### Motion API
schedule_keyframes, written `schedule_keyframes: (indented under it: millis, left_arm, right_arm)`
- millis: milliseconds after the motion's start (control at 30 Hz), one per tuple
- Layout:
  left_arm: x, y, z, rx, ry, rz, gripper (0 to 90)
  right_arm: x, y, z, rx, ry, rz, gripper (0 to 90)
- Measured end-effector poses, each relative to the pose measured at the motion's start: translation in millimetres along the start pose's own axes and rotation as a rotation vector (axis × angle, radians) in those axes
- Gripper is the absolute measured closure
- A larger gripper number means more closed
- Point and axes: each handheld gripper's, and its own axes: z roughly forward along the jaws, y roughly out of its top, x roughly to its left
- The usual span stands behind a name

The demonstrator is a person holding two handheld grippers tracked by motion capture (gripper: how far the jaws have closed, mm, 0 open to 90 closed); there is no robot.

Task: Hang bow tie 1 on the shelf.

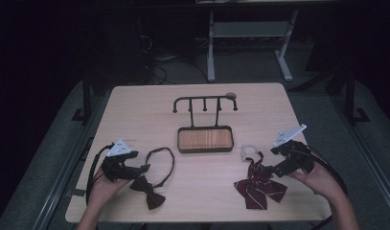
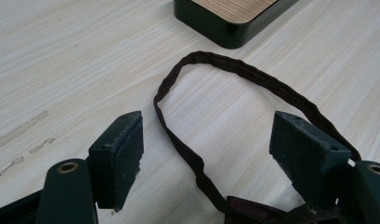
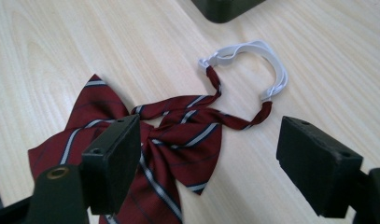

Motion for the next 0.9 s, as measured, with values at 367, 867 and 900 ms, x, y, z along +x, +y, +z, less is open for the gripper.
schedule_keyframes:
  millis: [367,867,900]
  left_arm:
    - [0.2,-0.5,-0.3,0.000,-0.002,-0.005,26.5]
    - [-0.2,-0.5,1.7,-0.002,-0.004,-0.004,26.5]
    - [-0.1,-0.5,1.6,-0.002,-0.005,-0.005,26.5]
  right_arm:
    - [-6.2,16.9,7.5,0.037,0.018,0.000,21.2]
    - [-15.2,28.4,13.3,0.071,0.050,0.009,22.3]
    - [-16.0,28.9,13.9,0.075,0.049,0.007,22.6]
